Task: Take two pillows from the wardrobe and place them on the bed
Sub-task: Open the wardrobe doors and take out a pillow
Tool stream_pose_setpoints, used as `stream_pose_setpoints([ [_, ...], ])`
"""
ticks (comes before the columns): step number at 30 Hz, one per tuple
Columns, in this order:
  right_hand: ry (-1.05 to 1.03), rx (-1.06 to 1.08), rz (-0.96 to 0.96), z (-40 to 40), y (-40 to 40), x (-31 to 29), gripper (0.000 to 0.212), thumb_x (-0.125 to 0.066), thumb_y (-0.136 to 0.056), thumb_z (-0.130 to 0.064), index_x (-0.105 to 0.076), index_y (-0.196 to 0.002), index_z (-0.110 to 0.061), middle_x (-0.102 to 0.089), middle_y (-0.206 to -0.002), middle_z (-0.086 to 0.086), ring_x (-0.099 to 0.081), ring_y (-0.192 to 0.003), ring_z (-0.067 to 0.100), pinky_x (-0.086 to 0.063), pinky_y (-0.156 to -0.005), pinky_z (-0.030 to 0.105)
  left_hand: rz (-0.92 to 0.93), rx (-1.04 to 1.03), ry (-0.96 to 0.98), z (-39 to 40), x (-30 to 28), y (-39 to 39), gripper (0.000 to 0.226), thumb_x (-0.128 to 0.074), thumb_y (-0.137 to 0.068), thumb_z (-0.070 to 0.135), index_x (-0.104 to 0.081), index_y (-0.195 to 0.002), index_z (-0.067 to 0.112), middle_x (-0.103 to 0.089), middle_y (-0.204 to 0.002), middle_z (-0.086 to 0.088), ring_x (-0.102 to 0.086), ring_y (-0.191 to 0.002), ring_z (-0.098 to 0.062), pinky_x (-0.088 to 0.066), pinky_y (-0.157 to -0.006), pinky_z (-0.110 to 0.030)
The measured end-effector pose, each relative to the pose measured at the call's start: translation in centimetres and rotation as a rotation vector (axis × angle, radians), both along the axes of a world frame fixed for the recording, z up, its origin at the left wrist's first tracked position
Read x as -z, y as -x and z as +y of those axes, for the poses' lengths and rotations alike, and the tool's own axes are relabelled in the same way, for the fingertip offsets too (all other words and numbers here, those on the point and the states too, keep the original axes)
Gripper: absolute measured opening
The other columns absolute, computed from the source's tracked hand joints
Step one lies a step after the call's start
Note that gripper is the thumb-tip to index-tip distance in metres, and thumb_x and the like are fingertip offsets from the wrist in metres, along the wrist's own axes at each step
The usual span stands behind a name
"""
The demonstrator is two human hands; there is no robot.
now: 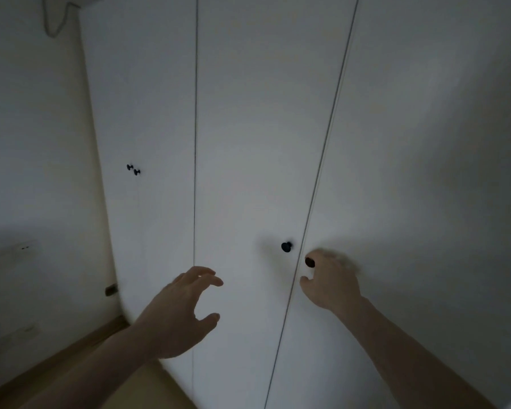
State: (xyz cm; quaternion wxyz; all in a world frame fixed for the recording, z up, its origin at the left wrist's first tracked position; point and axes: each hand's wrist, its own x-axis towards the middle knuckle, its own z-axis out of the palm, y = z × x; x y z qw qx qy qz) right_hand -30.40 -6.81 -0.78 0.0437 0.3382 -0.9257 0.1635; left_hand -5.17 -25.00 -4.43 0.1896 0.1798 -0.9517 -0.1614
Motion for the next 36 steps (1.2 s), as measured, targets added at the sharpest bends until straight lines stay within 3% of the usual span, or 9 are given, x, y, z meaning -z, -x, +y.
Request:
stream_pose_setpoints([
  [6,0.021,-0.013,-0.01,-0.7,-2.8,0.3,0.034,-0.062,-0.087,-0.02,-0.054,-0.119,-0.012,-0.056,-0.127,0.005,-0.055,-0.117,0.027,-0.044,-0.083,0.032,0.037,-0.001,0.0,0.2,0.3,-1.3,0.053,-0.066,-0.087,0.053,-0.046,-0.135,0.045,-0.036,-0.148,0.027,-0.043,-0.132,0.0,-0.04,-0.107,-0.025],
  [10,0.068,-0.12,0.046,1.6,-6.5,0.8,0.019,-0.06,-0.085,-0.02,-0.047,-0.099,-0.021,-0.051,-0.106,-0.003,-0.048,-0.095,0.021,-0.036,-0.074,0.03,0.044,-0.017,-0.014,1.1,0.2,-3.1,0.048,-0.067,-0.087,0.051,-0.05,-0.132,0.045,-0.041,-0.145,0.024,-0.048,-0.131,-0.004,-0.044,-0.107,-0.029],
  [12,0.1,-0.197,0.071,3.3,-8.8,1.2,0.02,-0.06,-0.084,-0.021,-0.044,-0.094,-0.023,-0.047,-0.099,-0.007,-0.047,-0.09,0.02,-0.037,-0.073,0.031,0.041,-0.03,-0.012,2.4,0.0,-4.2,0.047,-0.068,-0.088,0.049,-0.051,-0.131,0.044,-0.043,-0.145,0.024,-0.049,-0.13,-0.004,-0.045,-0.107,-0.03],
  [18,0.161,-0.366,0.089,9.8,-15.3,1.2,0.019,-0.064,-0.087,-0.033,-0.058,-0.101,-0.024,-0.057,-0.096,-0.01,-0.054,-0.084,0.014,-0.044,-0.072,0.028,0.066,-0.068,0.006,8.0,-1.0,-8.4,0.042,-0.071,-0.088,0.04,-0.057,-0.127,0.038,-0.049,-0.139,0.022,-0.054,-0.122,-0.004,-0.045,-0.103,-0.029],
  [21,0.176,-0.432,0.109,14.2,-18.5,1.0,0.013,-0.063,-0.084,-0.038,-0.056,-0.089,-0.028,-0.057,-0.086,-0.012,-0.055,-0.078,0.01,-0.042,-0.068,0.025,0.073,-0.084,-0.014,11.2,-1.0,-11.4,0.042,-0.073,-0.086,0.038,-0.058,-0.125,0.039,-0.049,-0.136,0.024,-0.061,-0.106,0.0,-0.047,-0.096,-0.029],
  [23,0.17,-0.443,0.118,17.3,-20.2,0.6,0.02,-0.062,-0.082,-0.046,-0.055,-0.082,-0.027,-0.06,-0.082,-0.011,-0.056,-0.074,0.008,-0.044,-0.066,0.026,0.077,-0.096,-0.015,13.1,-1.2,-13.1,0.042,-0.074,-0.086,0.037,-0.058,-0.125,0.039,-0.048,-0.134,0.027,-0.063,-0.086,0.006,-0.047,-0.085,-0.025],
  [26,0.175,-0.42,0.136,22.4,-22.7,0.4,0.04,-0.053,-0.076,-0.064,-0.057,-0.078,-0.025,-0.064,-0.076,-0.011,-0.061,-0.071,0.009,-0.051,-0.066,0.028,0.078,-0.107,-0.013,15.8,-1.3,-15.2,0.042,-0.074,-0.086,0.037,-0.059,-0.125,0.039,-0.046,-0.133,0.029,-0.064,-0.076,0.001,-0.045,-0.08,-0.026],
  [31,0.181,-0.271,0.134,30.6,-25.1,0.1,0.061,-0.047,-0.071,-0.081,-0.069,-0.072,-0.025,-0.066,-0.068,-0.013,-0.062,-0.065,0.006,-0.05,-0.062,0.023,0.099,-0.044,0.026,20.2,-2.4,-15.6,0.041,-0.074,-0.087,0.037,-0.06,-0.126,0.037,-0.052,-0.135,0.021,-0.064,-0.102,-0.008,-0.048,-0.095,-0.032],
  [36,0.17,-0.11,0.225,36.5,-26.2,-0.3,0.066,-0.053,-0.079,-0.084,-0.065,-0.056,-0.023,-0.064,-0.07,-0.013,-0.058,-0.06,0.003,-0.034,-0.053,0.013,0.138,0.071,0.026,24.6,-3.5,-13.3,0.041,-0.075,-0.086,0.037,-0.059,-0.123,0.04,-0.054,-0.132,0.021,-0.065,-0.105,-0.011,-0.051,-0.098,-0.037],
])
